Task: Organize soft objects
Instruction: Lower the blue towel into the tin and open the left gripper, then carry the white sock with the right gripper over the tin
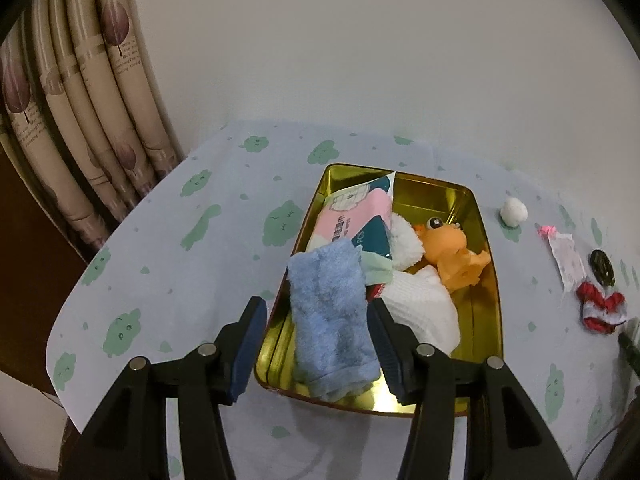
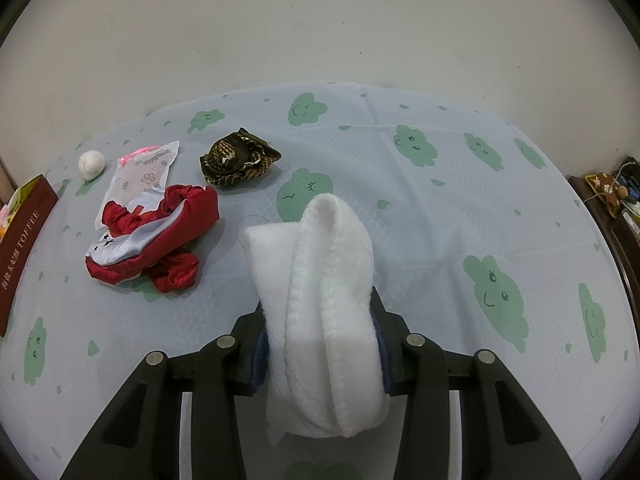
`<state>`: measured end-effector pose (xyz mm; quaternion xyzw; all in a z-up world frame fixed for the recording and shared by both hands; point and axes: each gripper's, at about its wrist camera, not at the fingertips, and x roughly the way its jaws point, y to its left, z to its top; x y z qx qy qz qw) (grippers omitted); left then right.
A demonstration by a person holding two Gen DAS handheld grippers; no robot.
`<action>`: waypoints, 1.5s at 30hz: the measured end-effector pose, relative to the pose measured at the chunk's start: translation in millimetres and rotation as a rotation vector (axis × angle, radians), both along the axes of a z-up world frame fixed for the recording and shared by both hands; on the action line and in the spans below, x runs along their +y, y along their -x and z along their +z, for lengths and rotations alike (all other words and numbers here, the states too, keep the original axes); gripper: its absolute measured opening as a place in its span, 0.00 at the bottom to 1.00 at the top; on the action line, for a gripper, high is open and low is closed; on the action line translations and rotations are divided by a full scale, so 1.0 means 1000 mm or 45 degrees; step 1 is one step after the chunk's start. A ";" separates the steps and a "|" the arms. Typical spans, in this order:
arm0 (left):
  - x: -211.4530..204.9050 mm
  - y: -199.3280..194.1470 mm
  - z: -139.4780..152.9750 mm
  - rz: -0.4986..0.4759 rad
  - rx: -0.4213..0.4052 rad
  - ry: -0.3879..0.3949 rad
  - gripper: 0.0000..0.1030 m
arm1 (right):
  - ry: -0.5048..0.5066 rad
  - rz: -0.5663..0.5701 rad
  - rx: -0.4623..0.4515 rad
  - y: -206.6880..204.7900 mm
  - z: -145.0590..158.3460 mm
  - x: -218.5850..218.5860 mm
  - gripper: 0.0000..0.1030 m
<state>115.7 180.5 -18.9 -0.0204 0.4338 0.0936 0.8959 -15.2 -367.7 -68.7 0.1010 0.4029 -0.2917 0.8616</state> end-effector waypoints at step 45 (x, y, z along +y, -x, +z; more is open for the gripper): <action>0.056 0.039 -0.003 0.189 -0.173 0.147 0.52 | -0.078 0.559 -0.055 -0.097 0.063 0.189 0.19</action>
